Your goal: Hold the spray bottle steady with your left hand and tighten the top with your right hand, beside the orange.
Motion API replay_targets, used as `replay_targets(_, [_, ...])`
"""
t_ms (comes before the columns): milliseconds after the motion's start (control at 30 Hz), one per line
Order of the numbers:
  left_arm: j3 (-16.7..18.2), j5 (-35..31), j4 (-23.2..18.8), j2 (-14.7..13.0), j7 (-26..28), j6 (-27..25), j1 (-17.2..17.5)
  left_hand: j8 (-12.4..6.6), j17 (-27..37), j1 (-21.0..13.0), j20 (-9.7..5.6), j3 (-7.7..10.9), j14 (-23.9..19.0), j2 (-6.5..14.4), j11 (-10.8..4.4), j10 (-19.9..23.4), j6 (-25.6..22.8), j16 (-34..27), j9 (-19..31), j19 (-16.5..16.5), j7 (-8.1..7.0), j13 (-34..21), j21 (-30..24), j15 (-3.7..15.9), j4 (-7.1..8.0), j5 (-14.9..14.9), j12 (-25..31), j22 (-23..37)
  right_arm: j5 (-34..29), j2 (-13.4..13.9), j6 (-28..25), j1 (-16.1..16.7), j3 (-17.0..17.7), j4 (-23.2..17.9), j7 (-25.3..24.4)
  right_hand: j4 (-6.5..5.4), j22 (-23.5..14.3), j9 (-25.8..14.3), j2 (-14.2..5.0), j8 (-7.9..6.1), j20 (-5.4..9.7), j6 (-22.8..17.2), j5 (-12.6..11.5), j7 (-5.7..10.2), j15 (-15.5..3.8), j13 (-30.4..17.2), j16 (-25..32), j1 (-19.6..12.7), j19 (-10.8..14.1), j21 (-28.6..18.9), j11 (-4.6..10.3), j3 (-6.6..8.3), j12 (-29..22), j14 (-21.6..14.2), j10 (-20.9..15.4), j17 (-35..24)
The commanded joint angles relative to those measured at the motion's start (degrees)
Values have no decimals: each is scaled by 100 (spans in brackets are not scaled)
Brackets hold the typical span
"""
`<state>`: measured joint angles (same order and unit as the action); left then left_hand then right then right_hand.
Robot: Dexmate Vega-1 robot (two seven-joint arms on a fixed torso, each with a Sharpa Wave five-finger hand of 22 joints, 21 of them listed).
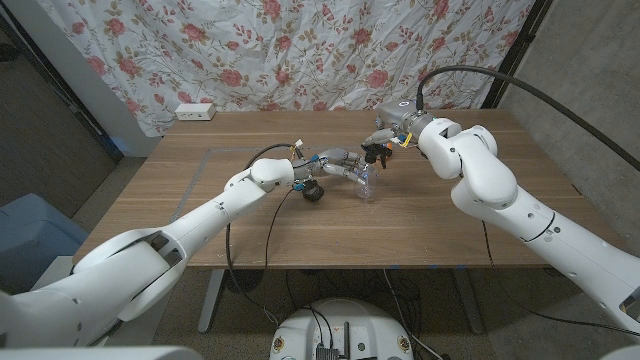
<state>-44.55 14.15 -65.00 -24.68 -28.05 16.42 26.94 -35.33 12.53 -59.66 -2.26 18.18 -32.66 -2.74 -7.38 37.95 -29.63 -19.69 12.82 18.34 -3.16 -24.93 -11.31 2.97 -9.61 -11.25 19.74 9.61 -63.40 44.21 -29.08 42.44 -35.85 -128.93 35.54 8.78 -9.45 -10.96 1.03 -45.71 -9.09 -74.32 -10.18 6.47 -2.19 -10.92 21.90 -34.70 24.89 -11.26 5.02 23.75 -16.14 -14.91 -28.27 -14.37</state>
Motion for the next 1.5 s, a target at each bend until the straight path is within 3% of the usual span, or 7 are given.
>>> replay_targets(33, [-2, 9, 18, 10, -7, 13, -8, -525, 11, 22, -409, 36, -36, 592, -81, 156, -300, 9, 23, 12, 41, -76, 21, 771, 15, -24, -2, 18, -316, -223, -229, 31, -68, 56, 244, 45, -22, -22, -22, -32, 17, -68, -11, -1, -63, -14, 47, -113, 49, 0, 11, 21, -18, -92, -61, -5])
replay_targets(367, [15, 15, -115, -39, 45, -28, 65, -544, 7, 35, -404, 36, -44, 603, -72, 165, -312, 20, 19, 18, 36, -83, 19, 766, 23, -23, -11, 18, -530, -456, -530, 64, -101, 67, 511, 165, -20, 55, -95, -3, 68, -257, -49, -130, -146, -3, 105, -550, 141, 4, 12, 184, 13, -279, -261, 36])
replay_targets(500, [18, 12, -151, -52, 63, -39, 84, -552, 3, 34, -404, 39, -48, 603, -77, 179, -320, 26, 17, 19, 36, -85, 19, 768, 21, -24, -10, 18, -614, -511, -598, 86, -108, 70, 519, 169, -21, -10, -86, -47, 81, -297, -74, -165, -175, -1, 129, -674, 160, 8, -62, 221, 13, -356, -358, 49])
replay_targets(1033, [34, 12, -304, -126, 96, -106, 143, -585, 3, 46, -393, 36, -54, 614, -84, 190, -339, 41, 10, 21, 54, -97, 20, 761, 22, -23, -28, 18, -686, -570, -674, 244, 34, 22, 282, 173, -22, -251, -80, -288, 111, -417, -262, -263, -188, 1, 156, -1031, 172, 25, -54, 356, 95, -451, -411, 71])
replay_targets(1200, [40, 20, -318, -141, 86, -110, 148, -594, 1, 51, -399, 33, -59, 611, -75, 195, -344, 46, 8, 19, 48, -100, 22, 763, 21, -22, -32, 18, -596, -507, -609, 247, 124, -5, 222, -18, -25, -394, 133, -383, 72, -322, -213, -184, -73, -5, 154, -625, 177, 31, -99, 162, 150, -470, -453, 54])
replay_targets(1367, [46, 21, -317, -151, 86, -111, 148, -599, -1, 60, -396, 37, -55, 622, -68, 190, -341, 56, 6, 16, 53, -103, 23, 760, 27, -23, -40, 18, -465, -435, -505, 227, 193, -20, 153, -199, -29, -341, 270, -294, 5, -145, -137, -240, 67, -19, 123, -104, 136, 45, -179, -47, 214, -413, -440, 19])
replay_targets(1500, [47, 26, -276, -141, 70, -90, 131, -605, -6, 58, -400, 36, -59, 613, -60, 182, -339, 63, 5, 14, 52, -106, 24, 765, 20, -22, -49, 18, -454, -388, -469, 124, 173, -21, 342, -276, -31, -176, 373, -100, -57, 86, -101, -266, 196, -29, 75, 240, 73, 57, -227, -187, 311, -319, -297, -8])
